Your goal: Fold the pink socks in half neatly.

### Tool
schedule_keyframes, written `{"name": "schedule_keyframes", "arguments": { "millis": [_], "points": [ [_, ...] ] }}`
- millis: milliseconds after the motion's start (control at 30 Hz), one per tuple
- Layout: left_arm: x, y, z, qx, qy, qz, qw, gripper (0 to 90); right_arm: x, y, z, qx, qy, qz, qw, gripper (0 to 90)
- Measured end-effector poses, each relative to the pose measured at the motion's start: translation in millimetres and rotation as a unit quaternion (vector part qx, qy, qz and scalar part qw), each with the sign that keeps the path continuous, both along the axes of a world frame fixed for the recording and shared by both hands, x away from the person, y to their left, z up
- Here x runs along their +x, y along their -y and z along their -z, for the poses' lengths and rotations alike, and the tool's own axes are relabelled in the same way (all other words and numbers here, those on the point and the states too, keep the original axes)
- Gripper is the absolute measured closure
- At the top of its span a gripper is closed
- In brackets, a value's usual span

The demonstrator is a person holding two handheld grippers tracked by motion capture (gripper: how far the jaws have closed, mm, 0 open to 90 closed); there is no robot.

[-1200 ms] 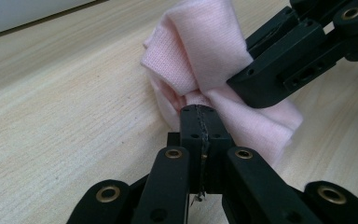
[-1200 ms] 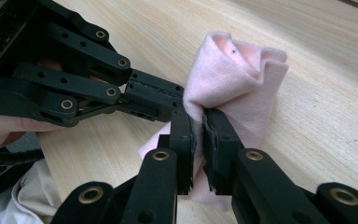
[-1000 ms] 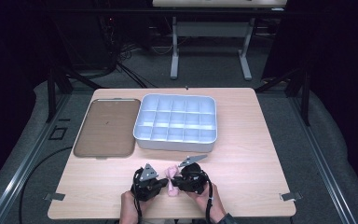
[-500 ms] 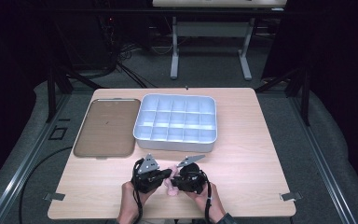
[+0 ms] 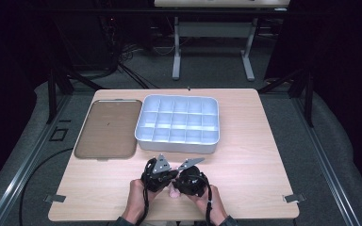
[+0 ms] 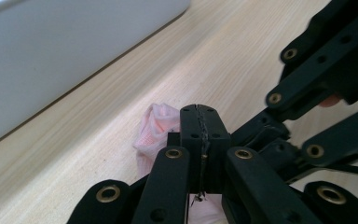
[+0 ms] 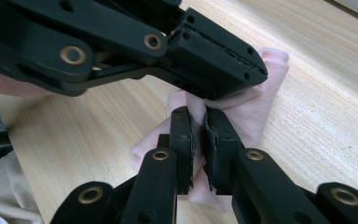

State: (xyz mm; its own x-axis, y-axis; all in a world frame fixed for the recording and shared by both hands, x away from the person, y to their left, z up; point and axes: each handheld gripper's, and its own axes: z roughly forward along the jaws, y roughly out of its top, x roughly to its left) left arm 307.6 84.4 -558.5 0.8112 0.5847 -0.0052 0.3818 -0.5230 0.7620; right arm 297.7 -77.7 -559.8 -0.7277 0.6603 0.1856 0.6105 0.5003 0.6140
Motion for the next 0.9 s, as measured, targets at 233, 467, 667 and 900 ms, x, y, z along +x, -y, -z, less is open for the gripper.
{"name": "schedule_keyframes", "arguments": {
  "millis": [233, 467, 667, 900],
  "points": [
    [2.5, -11.1, 13.0, -0.038, 0.000, -0.003, 0.9993, 90.0, -4.2, -2.2, 1.1, -0.007, 0.011, 0.004, 0.9999, 80.7],
    [0.9, -15.7, 20.0, -0.065, 0.017, -0.008, 0.9977, 90.0, 0.1, 4.9, 1.1, 0.010, -0.007, 0.009, 0.9999, 69.7],
    [2.3, -17.4, 21.1, -0.072, 0.012, -0.007, 0.9973, 90.0, 8.9, 26.0, -3.6, 0.064, -0.043, 0.012, 0.9969, 64.2],
    [3.3, -17.2, 20.9, -0.072, 0.010, -0.008, 0.9973, 90.0, 20.7, 26.8, -1.7, 0.077, -0.064, 0.044, 0.9940, 56.5]
  ]
}}
